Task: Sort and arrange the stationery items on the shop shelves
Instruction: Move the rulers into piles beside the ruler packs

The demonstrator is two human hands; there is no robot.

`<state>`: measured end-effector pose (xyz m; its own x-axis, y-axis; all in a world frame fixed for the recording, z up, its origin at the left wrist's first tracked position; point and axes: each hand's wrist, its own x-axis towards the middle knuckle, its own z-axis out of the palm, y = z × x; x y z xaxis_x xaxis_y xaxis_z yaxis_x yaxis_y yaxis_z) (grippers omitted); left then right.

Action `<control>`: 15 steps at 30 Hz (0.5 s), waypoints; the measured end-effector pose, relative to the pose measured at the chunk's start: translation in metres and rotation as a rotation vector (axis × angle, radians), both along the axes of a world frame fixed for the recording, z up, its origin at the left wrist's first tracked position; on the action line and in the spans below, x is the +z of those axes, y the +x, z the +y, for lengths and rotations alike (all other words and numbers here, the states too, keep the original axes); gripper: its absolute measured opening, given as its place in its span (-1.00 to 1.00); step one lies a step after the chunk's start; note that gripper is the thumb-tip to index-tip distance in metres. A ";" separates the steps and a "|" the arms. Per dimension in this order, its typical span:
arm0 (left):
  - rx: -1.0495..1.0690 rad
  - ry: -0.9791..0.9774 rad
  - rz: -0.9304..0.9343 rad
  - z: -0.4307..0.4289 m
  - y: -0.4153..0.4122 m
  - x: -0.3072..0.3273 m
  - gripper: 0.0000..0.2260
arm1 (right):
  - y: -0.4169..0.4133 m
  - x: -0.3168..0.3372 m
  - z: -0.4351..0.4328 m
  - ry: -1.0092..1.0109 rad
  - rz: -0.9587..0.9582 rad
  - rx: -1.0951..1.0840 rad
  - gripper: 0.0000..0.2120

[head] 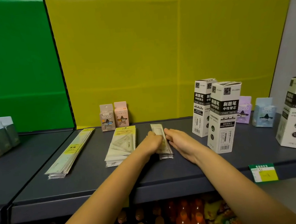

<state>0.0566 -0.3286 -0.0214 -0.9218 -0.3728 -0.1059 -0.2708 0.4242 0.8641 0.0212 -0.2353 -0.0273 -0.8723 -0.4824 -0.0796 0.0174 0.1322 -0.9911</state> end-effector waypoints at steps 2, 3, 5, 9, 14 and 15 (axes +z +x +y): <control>0.043 0.066 0.026 -0.002 -0.007 0.001 -0.58 | -0.008 0.002 0.000 -0.033 -0.019 -0.042 -0.54; 0.072 0.119 0.042 -0.003 -0.012 0.002 -0.56 | -0.011 0.005 -0.001 -0.045 -0.022 -0.064 -0.53; 0.123 0.213 0.070 -0.005 -0.024 0.004 -0.53 | -0.021 0.009 -0.005 -0.077 -0.057 -0.094 -0.50; 0.189 0.383 0.121 -0.005 -0.041 0.007 -0.56 | -0.032 0.013 -0.012 -0.144 -0.100 -0.131 -0.50; 0.228 0.493 0.147 -0.006 -0.060 0.004 -0.56 | -0.028 0.021 -0.027 -0.055 -0.091 -0.152 -0.53; 0.231 0.512 0.155 -0.006 -0.060 0.004 -0.56 | -0.026 0.022 -0.029 -0.040 -0.096 -0.145 -0.54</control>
<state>-0.0038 -0.3348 -0.0173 -0.8418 -0.5029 -0.1963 -0.1608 -0.1135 0.9804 -0.0051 -0.2645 -0.0054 -0.9222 -0.3570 -0.1490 0.1279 0.0822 -0.9884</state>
